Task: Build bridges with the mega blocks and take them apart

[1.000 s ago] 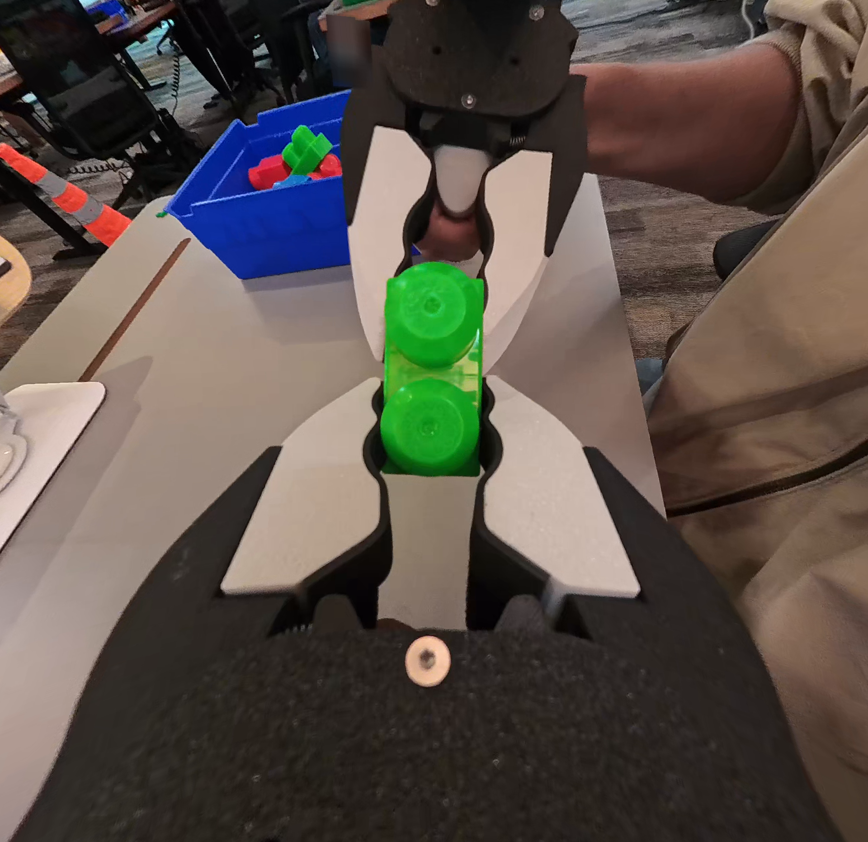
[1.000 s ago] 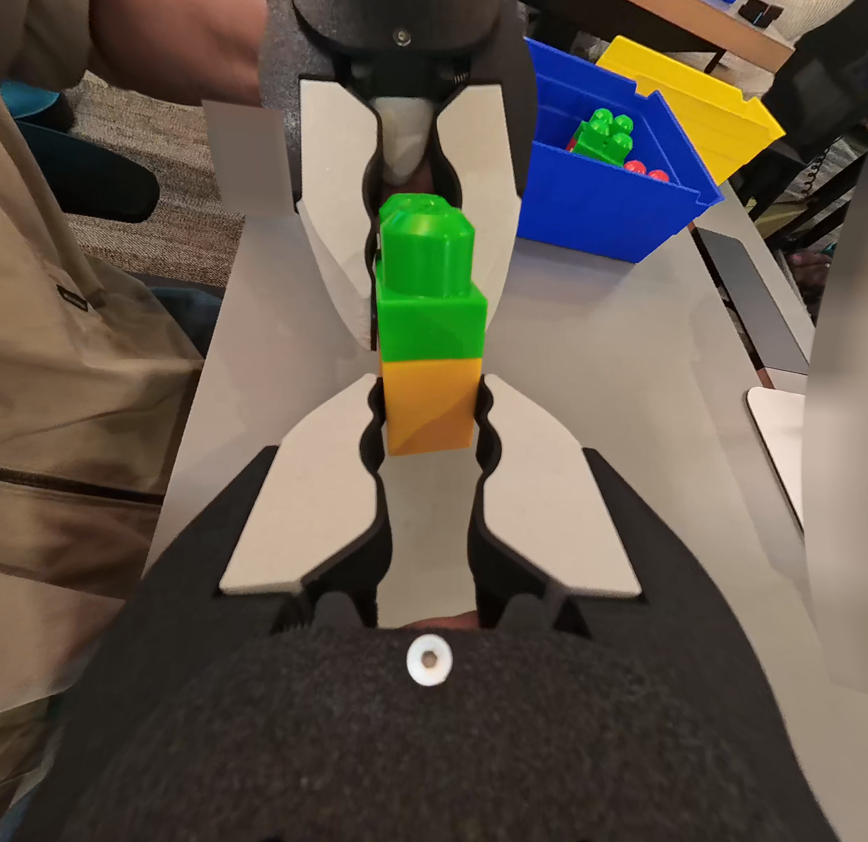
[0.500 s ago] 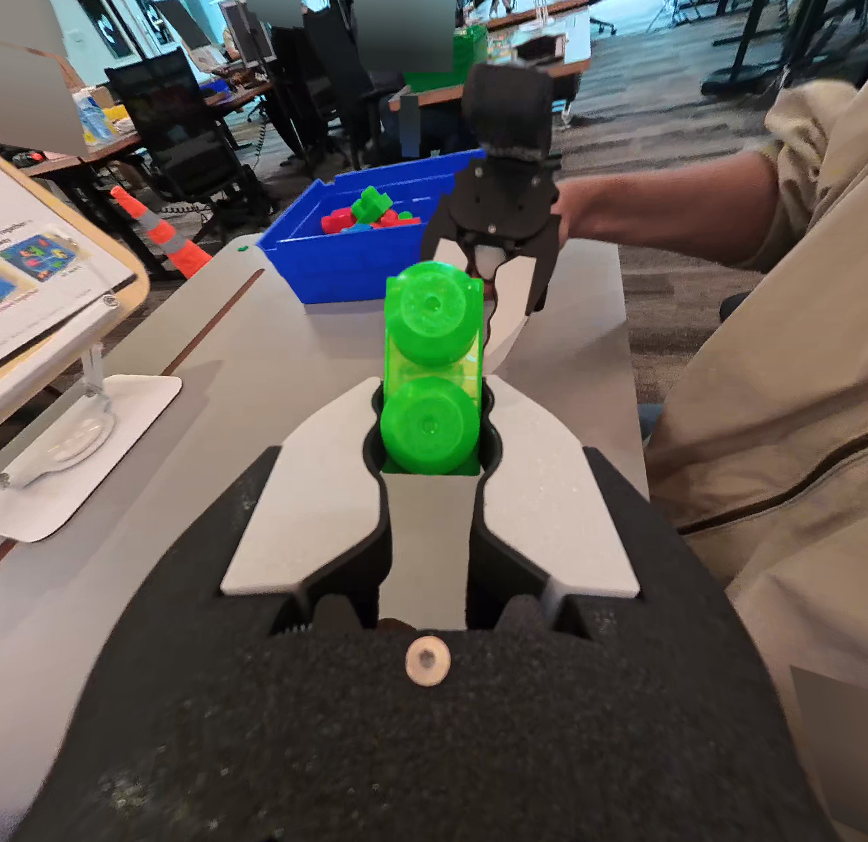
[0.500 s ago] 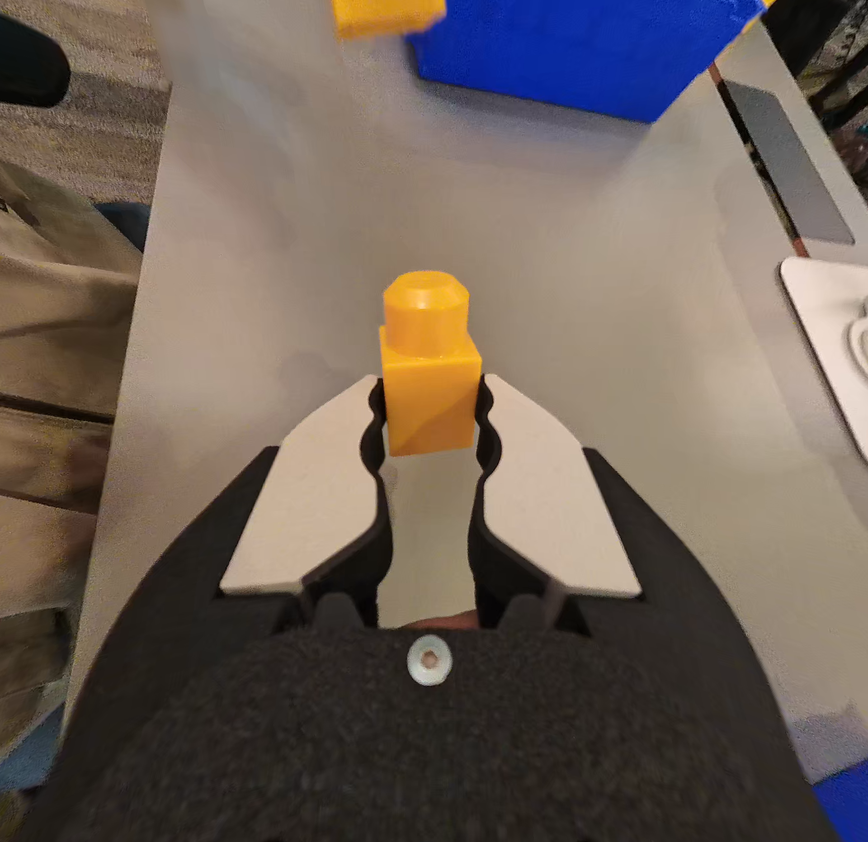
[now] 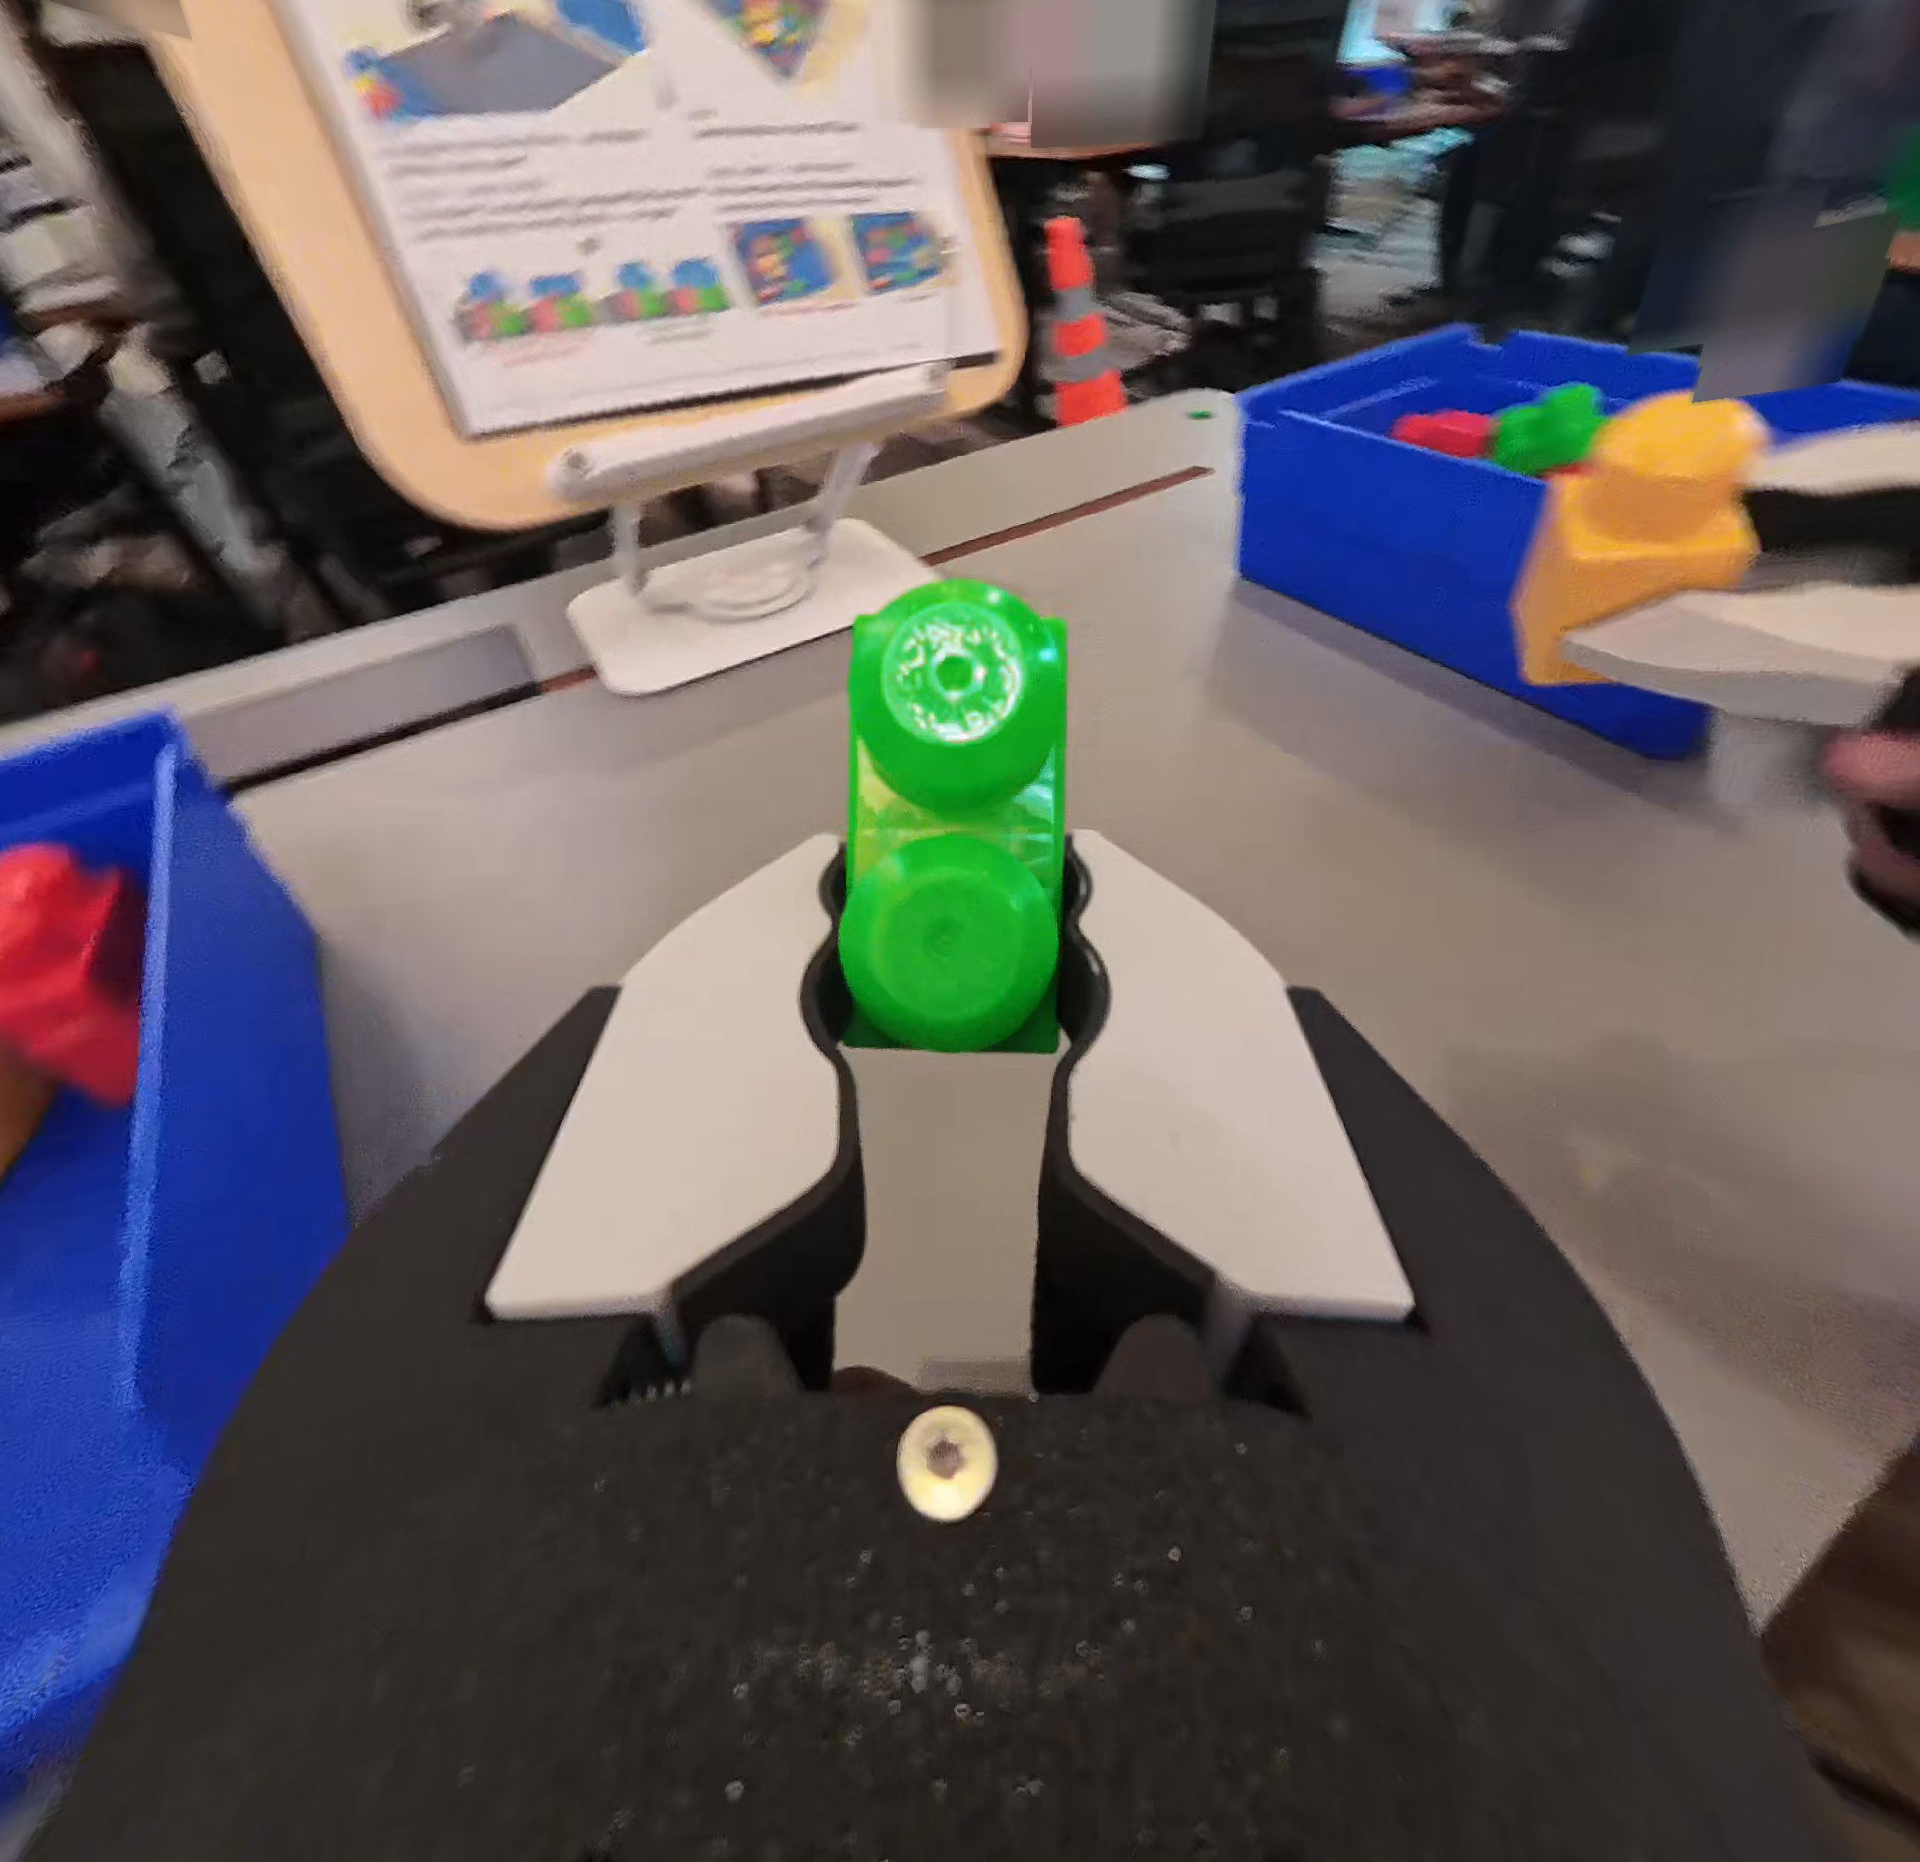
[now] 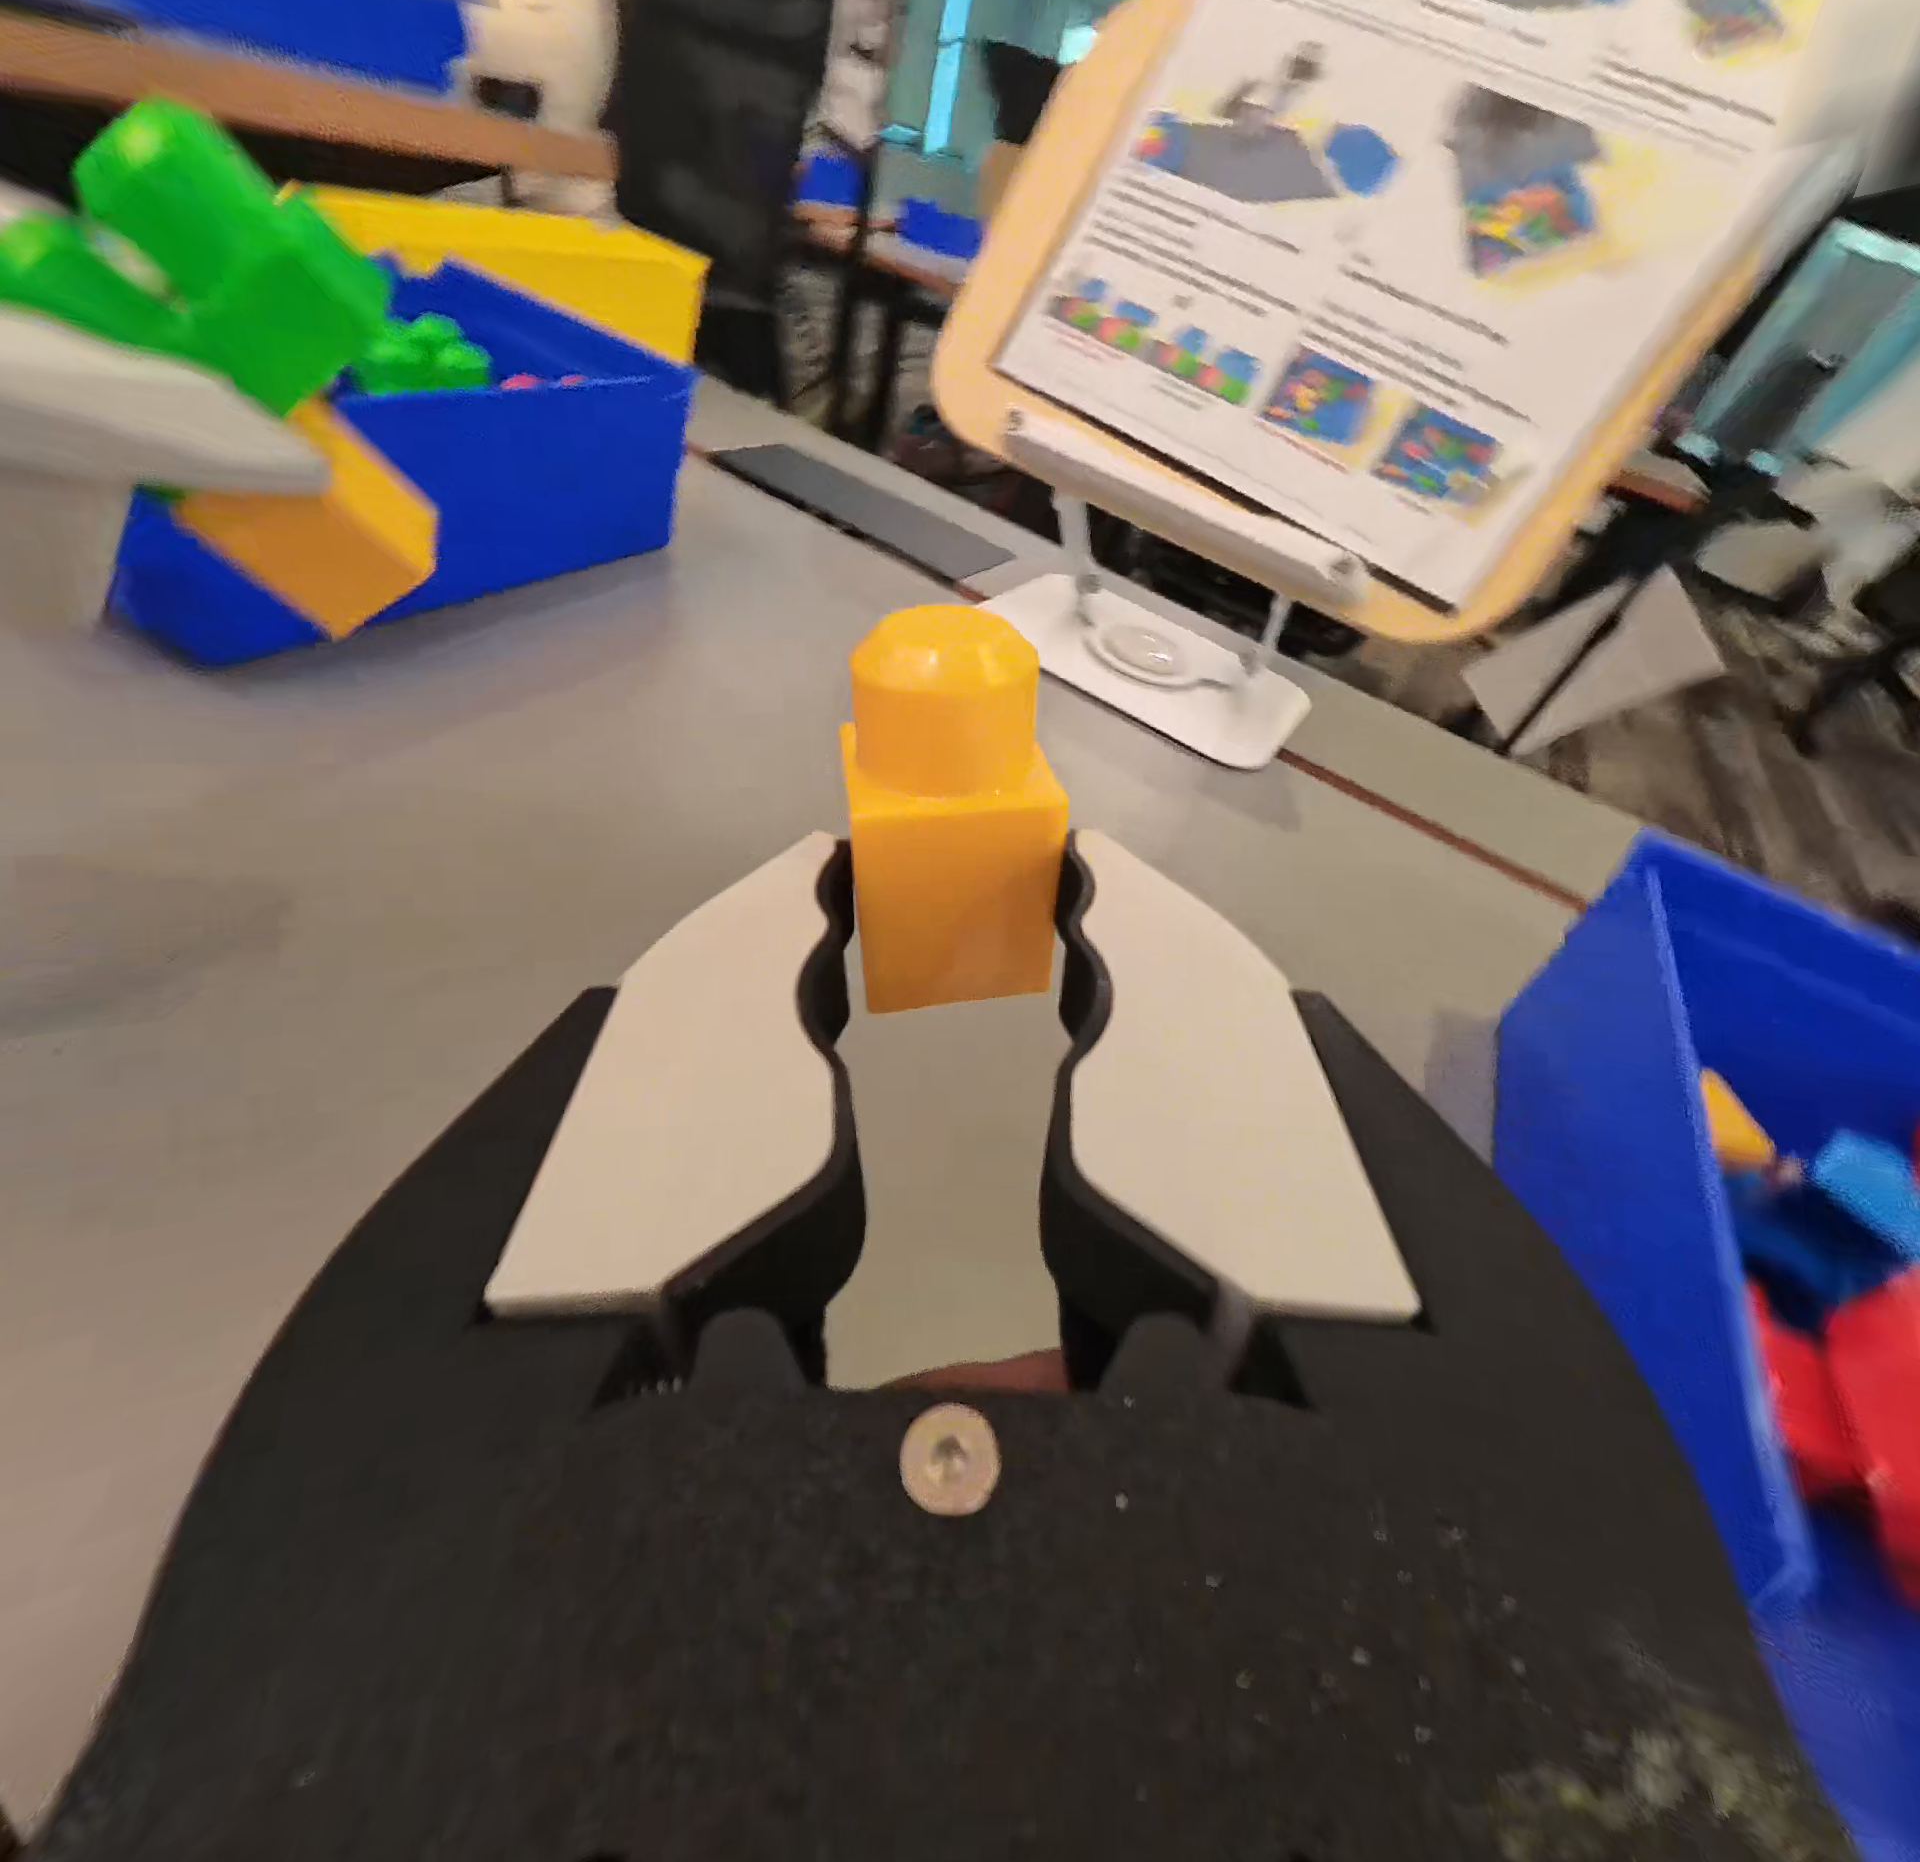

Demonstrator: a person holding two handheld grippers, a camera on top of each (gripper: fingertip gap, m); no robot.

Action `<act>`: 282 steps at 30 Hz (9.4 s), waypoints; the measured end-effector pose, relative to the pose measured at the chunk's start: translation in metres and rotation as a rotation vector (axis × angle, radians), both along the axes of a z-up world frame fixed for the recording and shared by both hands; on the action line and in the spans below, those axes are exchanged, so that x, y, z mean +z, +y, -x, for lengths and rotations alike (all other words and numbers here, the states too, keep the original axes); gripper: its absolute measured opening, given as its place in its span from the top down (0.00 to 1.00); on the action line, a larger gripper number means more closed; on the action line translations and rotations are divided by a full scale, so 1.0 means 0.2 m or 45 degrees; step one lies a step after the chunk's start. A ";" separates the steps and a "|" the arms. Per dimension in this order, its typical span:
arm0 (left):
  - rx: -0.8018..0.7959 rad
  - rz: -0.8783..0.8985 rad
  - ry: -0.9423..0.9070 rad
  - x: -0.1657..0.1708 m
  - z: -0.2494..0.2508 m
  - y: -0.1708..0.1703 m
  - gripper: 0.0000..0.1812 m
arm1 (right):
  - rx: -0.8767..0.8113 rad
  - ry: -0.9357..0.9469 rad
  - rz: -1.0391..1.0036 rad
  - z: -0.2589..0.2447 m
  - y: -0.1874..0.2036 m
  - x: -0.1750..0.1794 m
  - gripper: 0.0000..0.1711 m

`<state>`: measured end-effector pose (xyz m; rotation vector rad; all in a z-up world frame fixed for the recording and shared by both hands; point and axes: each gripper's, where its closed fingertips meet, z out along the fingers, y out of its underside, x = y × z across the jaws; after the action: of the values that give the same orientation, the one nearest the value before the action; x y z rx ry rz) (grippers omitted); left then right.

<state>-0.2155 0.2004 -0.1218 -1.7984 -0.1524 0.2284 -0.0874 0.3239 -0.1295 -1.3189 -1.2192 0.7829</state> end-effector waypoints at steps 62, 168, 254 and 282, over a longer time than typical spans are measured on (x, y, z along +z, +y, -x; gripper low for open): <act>0.167 0.070 -0.240 -0.31 -0.07 -0.08 0.80 | -0.503 -0.634 0.102 -0.64 1.19 0.15 0.63; 0.182 0.062 -0.208 -0.33 -0.02 -0.06 0.80 | -0.316 0.100 0.232 -0.19 0.12 -0.12 0.79; -1.180 0.683 0.490 -0.25 -0.40 0.21 0.80 | 0.989 -0.472 -0.321 0.18 -0.34 -0.13 0.64; -0.411 0.200 0.282 -0.08 -0.15 0.21 0.69 | 0.428 -0.260 -0.130 0.07 -0.02 -0.11 0.79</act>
<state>-0.1858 0.2420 -0.1374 -1.9083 0.3191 0.2110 -0.1014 0.3198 -0.1507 -1.1454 -1.6506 0.8225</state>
